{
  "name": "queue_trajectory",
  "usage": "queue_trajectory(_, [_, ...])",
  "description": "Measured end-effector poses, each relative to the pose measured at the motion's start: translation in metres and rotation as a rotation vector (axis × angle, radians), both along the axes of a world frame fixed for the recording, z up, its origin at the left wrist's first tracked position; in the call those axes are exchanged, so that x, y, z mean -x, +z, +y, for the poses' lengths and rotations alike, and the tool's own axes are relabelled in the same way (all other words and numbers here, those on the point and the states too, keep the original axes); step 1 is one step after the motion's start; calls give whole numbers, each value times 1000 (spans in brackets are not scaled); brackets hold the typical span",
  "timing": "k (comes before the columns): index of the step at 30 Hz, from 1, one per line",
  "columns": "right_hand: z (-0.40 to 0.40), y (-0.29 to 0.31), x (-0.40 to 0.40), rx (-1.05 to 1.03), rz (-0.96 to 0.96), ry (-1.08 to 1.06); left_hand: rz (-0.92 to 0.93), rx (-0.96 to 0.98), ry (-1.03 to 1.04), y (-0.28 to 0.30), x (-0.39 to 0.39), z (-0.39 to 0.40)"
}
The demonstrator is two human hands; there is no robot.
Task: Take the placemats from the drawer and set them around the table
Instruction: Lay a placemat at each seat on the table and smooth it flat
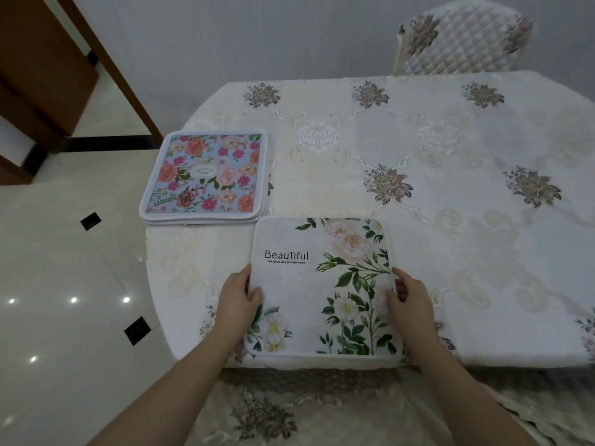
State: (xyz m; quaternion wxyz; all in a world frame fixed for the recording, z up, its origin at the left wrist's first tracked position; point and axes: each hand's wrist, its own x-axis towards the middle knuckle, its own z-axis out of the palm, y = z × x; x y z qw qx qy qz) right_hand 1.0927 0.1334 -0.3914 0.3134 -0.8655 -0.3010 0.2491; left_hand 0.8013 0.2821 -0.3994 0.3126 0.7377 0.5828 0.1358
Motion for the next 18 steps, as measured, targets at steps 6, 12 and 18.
queue_trajectory(6, [-3, 1, -2, -21, 0, 17, 36, 31, 2, -3, 3, -1])
queue_trajectory(12, [-2, 2, -2, -83, 25, -86, 169, -37, 37, -1, -2, 0])
queue_trajectory(18, [28, 7, 2, -126, -42, -23, 73, -224, -33, 12, -31, 0])
